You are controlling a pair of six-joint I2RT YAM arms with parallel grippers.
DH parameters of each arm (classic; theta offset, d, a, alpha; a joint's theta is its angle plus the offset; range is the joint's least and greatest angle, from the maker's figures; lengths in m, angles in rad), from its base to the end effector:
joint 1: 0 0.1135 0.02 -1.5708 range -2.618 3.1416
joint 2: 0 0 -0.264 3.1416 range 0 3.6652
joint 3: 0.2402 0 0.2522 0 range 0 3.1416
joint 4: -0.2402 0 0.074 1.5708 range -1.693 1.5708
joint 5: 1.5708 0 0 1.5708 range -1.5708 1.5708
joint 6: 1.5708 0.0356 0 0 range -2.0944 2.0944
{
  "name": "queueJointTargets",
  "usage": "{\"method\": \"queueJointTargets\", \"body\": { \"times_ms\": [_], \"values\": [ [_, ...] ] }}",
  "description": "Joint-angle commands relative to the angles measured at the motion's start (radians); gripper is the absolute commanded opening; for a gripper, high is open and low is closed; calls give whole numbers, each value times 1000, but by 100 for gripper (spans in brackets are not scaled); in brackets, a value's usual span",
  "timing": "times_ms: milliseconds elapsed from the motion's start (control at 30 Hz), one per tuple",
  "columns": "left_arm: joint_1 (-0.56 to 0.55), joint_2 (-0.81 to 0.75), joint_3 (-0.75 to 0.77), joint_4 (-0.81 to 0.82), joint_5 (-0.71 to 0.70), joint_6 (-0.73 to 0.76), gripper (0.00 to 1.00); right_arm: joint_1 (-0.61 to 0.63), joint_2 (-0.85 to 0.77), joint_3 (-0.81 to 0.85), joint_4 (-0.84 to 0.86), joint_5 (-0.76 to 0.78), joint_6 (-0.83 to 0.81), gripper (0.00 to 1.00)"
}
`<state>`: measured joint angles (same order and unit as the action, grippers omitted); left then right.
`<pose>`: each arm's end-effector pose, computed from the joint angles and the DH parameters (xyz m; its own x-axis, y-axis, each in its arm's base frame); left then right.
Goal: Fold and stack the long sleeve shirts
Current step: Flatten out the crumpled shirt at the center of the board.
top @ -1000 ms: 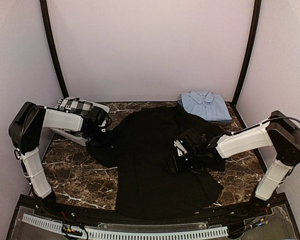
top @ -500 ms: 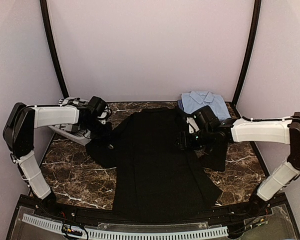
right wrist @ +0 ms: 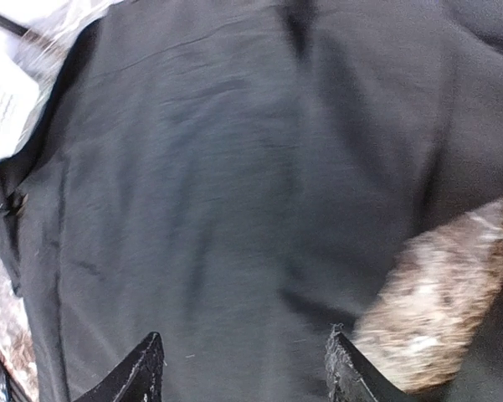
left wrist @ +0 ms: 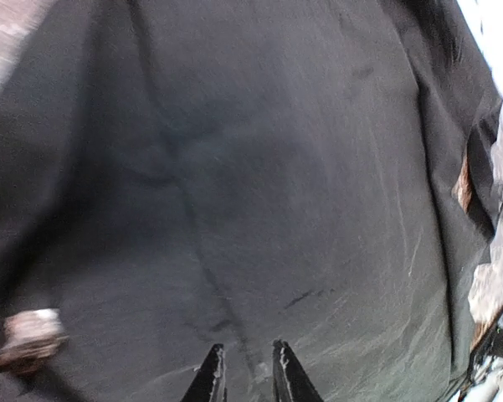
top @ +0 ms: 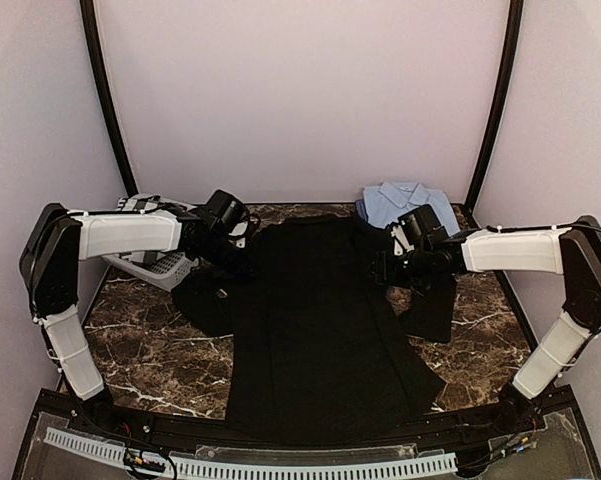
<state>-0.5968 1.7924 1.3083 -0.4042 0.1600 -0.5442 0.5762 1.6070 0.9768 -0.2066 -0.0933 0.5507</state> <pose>0.3207 -0.2248 0.2254 -0.8794 -0.0204 -0.4756 0.2135 0.8761 -0.4323 0.2801 0.1859 0.2002 -0.8418 0.0744 -0.5346 -0.1810 0.8942 0.4095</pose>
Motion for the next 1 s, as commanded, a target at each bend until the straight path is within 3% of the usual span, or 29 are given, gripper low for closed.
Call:
{"method": "queueJointTargets", "body": {
  "times_ms": [0,167,367,700,967],
  "values": [
    [-4,62,-35,82,57,-35,19,-76,9,-26,96,-44,0,62],
    [-1,118,-54,81,-12,-42,19,-108,65,32,176,-104,10,58],
    [15,124,-131,17,-100,-43,18,-110,216,175,202,-153,20,46],
    [80,14,-315,-33,-126,-4,17,-143,349,250,156,-68,-25,44],
    [122,-3,-318,-67,-139,50,17,-176,376,213,108,9,-70,43]
  ]
}}
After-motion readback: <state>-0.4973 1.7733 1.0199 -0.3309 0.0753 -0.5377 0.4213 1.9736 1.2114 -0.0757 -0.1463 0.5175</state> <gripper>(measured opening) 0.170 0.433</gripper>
